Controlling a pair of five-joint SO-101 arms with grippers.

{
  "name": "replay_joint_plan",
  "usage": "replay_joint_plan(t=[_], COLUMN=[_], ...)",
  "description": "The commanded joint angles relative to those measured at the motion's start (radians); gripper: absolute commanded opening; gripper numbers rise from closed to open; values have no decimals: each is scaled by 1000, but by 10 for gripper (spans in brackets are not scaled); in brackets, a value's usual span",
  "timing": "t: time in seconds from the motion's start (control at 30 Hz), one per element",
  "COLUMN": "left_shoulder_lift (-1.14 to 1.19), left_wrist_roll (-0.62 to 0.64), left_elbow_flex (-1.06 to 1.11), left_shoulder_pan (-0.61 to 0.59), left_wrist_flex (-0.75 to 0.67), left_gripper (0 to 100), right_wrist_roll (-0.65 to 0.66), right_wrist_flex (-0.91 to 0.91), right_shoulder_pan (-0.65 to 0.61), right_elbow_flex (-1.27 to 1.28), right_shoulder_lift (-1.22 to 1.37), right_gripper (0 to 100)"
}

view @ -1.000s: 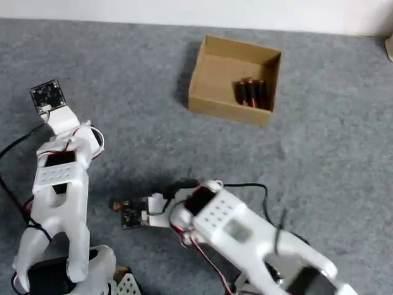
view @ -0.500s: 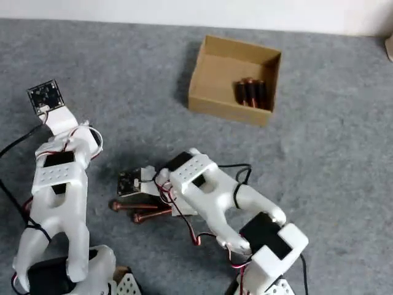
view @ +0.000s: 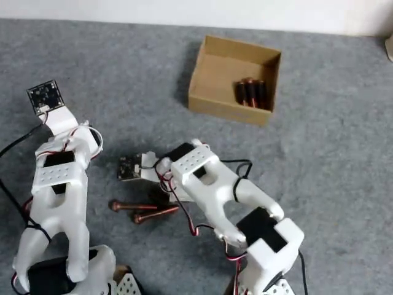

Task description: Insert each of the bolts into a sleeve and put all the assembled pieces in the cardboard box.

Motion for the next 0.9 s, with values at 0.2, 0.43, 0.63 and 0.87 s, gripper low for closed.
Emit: replay_joint_plan(t=[0.2,0.43,0.63,0.87], left_shoulder_lift=[-1,-1,1,-8], left_wrist_roll=[6,6,6,31], left_elbow_flex=[-47,-47,-45,-65], left_shoulder_pan=[-2,-1,25,140], left_wrist_flex=[3,3,3,66], left_gripper=[7,7,7,8], right_wrist_roll=[-57,-101,-149,-193], right_wrist_flex=[8,117,162,282], right_shoulder_pan=[-18,21,91,223], right_elbow_flex=[4,10,41,113], right_shoulder_lift=[31,-245,-519,-700], right_gripper=[5,5,5,5])
